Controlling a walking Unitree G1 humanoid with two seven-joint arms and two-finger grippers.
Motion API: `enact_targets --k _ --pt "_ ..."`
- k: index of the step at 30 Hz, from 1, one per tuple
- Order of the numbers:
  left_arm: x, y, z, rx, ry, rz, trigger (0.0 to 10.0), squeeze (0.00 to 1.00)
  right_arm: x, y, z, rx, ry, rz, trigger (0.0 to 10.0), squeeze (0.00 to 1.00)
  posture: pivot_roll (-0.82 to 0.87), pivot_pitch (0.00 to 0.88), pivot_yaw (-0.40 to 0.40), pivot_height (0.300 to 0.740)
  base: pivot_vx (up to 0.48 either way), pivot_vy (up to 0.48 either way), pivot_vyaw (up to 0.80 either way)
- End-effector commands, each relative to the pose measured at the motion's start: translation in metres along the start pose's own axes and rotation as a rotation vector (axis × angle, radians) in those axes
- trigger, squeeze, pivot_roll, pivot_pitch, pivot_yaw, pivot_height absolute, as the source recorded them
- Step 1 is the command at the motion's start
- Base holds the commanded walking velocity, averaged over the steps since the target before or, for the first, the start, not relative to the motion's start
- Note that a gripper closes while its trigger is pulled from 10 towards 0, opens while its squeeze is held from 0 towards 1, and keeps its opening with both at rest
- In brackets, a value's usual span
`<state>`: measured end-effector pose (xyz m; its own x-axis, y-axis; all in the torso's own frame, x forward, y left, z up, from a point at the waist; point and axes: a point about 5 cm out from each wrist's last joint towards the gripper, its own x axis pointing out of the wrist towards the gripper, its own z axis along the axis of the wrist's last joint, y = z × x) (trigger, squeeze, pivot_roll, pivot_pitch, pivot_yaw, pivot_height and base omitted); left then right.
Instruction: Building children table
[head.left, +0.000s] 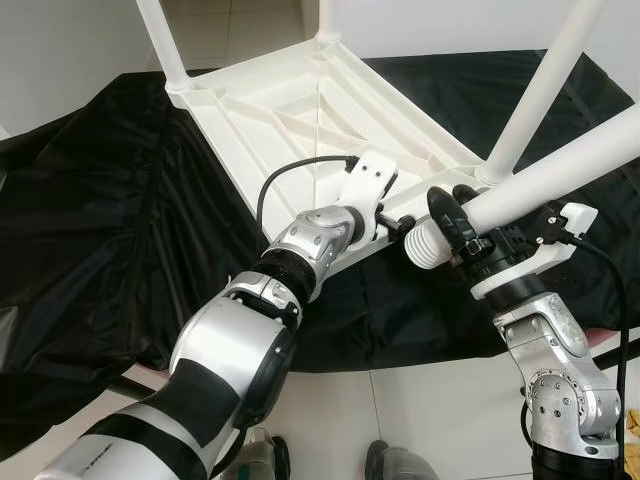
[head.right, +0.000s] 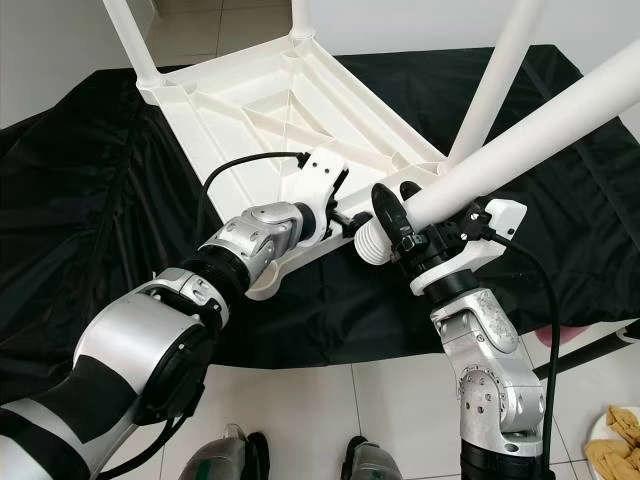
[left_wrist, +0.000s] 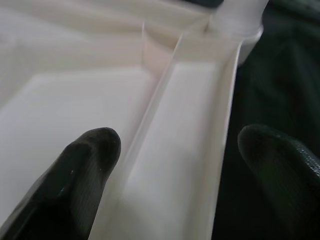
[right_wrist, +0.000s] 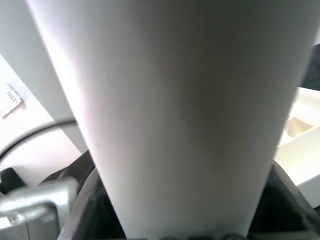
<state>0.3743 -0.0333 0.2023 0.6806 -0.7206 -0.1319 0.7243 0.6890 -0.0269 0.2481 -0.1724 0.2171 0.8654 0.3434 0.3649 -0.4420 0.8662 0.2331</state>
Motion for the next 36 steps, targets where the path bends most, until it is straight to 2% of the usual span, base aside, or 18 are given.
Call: enact_targets --k 1,10,13,18,22,26,34,36 --pt "-0.001 -0.008 0.003 0.002 -0.044 -0.126 10.0 0.00 -0.001 0.004 0.002 0.009 -0.005 0.014 10.0 0.00 -0.09 0.133 0.088 0.740 0.000 0.000 0.00" --pt "-0.001 -0.025 0.001 0.024 -0.069 -0.252 10.0 0.00 0.002 0.003 0.002 0.010 -0.003 0.020 10.0 0.00 -0.08 0.134 0.082 0.740 0.000 0.000 0.00" --pt "-0.001 -0.035 -0.010 0.071 -0.029 -0.317 10.0 0.00 0.003 0.003 0.002 0.009 -0.003 0.021 10.0 0.00 -0.08 0.135 0.081 0.740 0.000 0.000 0.00" --pt "-0.001 -0.040 -0.016 0.090 -0.005 -0.341 10.0 0.00 0.003 0.003 0.002 0.009 -0.003 0.022 10.0 0.00 -0.08 0.134 0.082 0.740 0.000 0.000 0.00" --pt "-0.002 -0.054 -0.039 0.155 0.092 -0.400 10.0 0.00 0.003 0.003 0.002 0.008 -0.005 0.017 10.0 0.00 -0.08 0.136 0.085 0.740 0.000 0.000 0.00" --pt "-0.002 -0.055 -0.048 0.173 0.144 -0.395 10.0 0.00 0.003 0.002 0.002 0.007 -0.006 0.014 10.0 0.00 -0.08 0.137 0.088 0.740 0.000 0.000 0.00" --pt "-0.003 -0.053 -0.054 0.180 0.185 -0.376 10.0 0.00 0.003 0.002 0.002 0.008 -0.007 0.012 10.0 0.00 -0.08 0.137 0.088 0.740 0.000 0.000 0.00" --pt "-0.002 -0.048 -0.056 0.153 0.221 -0.318 5.2 0.00 0.003 0.002 0.002 0.008 -0.007 0.010 10.0 0.00 -0.08 0.137 0.088 0.740 0.000 0.000 0.00"
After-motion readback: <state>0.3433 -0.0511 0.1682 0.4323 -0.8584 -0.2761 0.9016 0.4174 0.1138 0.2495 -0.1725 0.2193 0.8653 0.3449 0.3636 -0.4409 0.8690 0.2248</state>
